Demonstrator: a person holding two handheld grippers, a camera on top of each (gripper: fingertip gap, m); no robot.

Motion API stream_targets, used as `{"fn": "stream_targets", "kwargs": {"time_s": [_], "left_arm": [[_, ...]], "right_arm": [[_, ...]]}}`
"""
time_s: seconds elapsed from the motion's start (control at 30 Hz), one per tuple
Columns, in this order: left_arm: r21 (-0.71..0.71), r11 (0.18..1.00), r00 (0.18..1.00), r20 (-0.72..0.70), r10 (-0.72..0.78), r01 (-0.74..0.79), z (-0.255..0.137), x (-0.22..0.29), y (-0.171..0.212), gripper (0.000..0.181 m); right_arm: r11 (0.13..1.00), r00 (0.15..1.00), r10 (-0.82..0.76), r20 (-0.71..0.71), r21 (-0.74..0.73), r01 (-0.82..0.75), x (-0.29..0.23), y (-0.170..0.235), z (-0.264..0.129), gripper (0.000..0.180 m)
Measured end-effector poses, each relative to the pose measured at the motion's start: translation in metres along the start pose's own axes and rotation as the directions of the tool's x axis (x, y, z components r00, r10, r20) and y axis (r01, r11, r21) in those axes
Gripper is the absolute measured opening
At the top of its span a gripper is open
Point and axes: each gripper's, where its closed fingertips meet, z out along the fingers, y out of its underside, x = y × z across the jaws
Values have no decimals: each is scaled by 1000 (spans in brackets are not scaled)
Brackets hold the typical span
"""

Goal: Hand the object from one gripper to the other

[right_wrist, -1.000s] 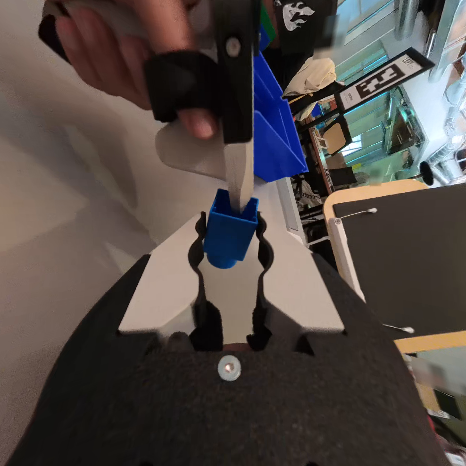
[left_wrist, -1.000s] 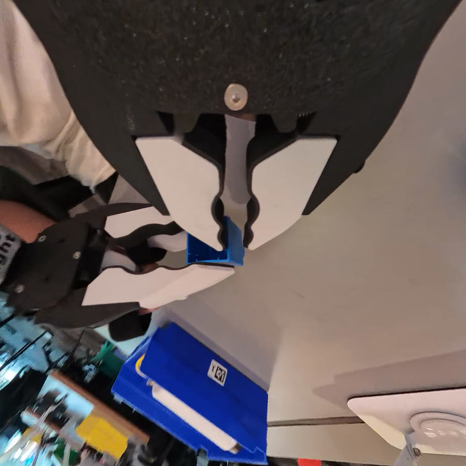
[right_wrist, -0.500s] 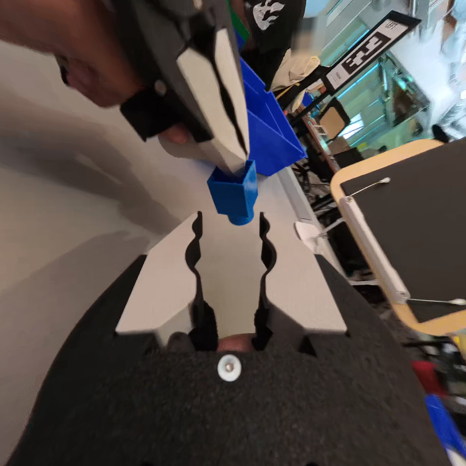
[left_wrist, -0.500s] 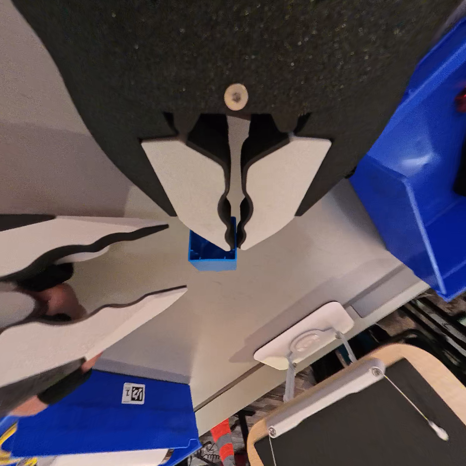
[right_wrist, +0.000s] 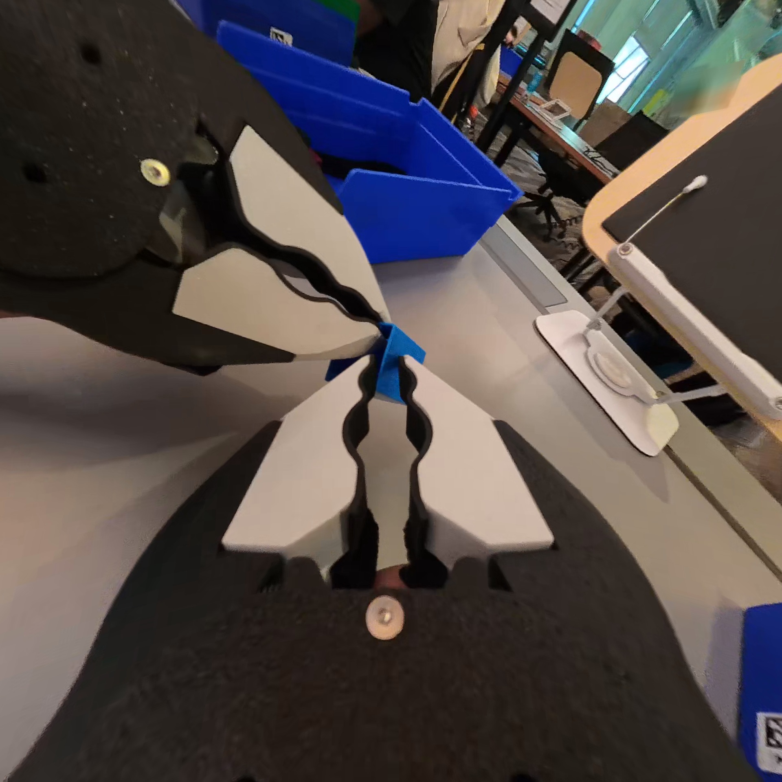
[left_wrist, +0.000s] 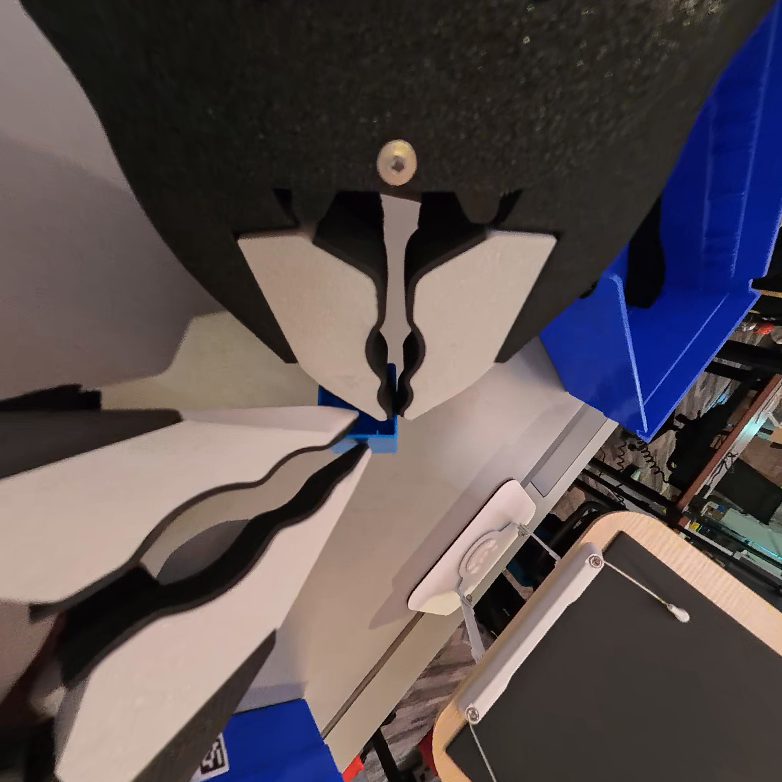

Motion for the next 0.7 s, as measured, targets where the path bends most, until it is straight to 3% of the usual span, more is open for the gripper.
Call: {"fn": "stream_targets", "kwargs": {"time_s": [0.2, 0.37, 0.47, 0.6, 0.7], "left_arm": [[-5, 1000, 1000, 2, -17, 17, 1, 3, 1, 1], [58, 998, 999, 11, -34, 33, -2, 7, -10, 3], [93, 994, 998, 11, -64, 63, -5, 6, -16, 15], [99, 992, 997, -3, -80, 79, -6, 7, -16, 30], [103, 992, 997, -12, -77, 78, -5, 8, -14, 37]], "right_arm": [[996, 998, -31, -53, -83, 26, 3, 7, 4, 4], [994, 998, 54, -29, -94, -56, 15, 12, 3, 0], [991, 996, 69, -64, -106, -75, 33, 22, 2, 0], [970, 966, 231, -112, -50, -238, 74, 30, -6, 0], [875, 875, 483, 14, 20, -484, 89, 31, -13, 0]]}}
